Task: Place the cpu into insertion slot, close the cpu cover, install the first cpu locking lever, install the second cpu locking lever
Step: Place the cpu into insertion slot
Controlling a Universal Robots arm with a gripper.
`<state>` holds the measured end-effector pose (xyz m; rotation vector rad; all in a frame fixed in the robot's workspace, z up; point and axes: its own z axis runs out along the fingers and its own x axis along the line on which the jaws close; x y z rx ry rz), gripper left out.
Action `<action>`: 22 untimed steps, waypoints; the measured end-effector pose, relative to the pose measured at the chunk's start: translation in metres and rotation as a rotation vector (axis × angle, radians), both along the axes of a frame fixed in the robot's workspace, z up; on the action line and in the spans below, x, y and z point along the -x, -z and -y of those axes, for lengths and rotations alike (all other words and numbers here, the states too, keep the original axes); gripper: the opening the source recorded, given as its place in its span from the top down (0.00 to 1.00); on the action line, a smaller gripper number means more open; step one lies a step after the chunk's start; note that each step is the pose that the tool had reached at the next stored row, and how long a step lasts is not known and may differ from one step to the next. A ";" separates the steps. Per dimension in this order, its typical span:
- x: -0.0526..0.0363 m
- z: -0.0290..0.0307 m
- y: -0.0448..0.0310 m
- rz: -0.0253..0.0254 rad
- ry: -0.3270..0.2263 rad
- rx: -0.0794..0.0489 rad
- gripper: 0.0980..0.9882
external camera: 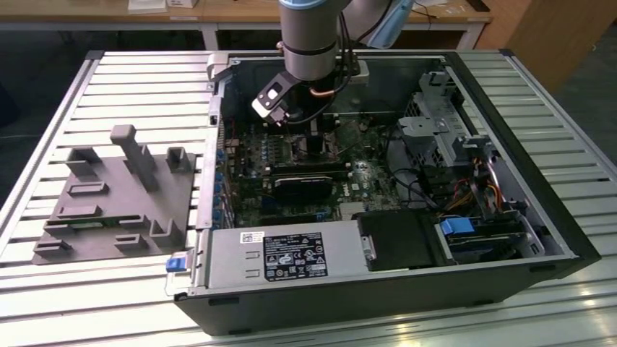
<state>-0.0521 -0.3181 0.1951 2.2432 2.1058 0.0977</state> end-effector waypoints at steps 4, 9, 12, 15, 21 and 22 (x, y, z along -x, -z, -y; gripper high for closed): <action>0.0000 0.0000 -0.0001 -0.0001 0.000 0.000 0.51; 0.0000 0.0000 -0.0024 0.0000 0.000 0.000 0.51; 0.0000 -0.0001 -0.0024 0.0001 -0.004 0.000 0.51; 0.0000 0.0000 -0.0023 0.0000 -0.033 0.001 0.51; 0.0001 0.0000 -0.0015 -0.0001 -0.053 0.002 0.51; 0.0002 0.0000 -0.0015 -0.0002 -0.052 0.002 0.51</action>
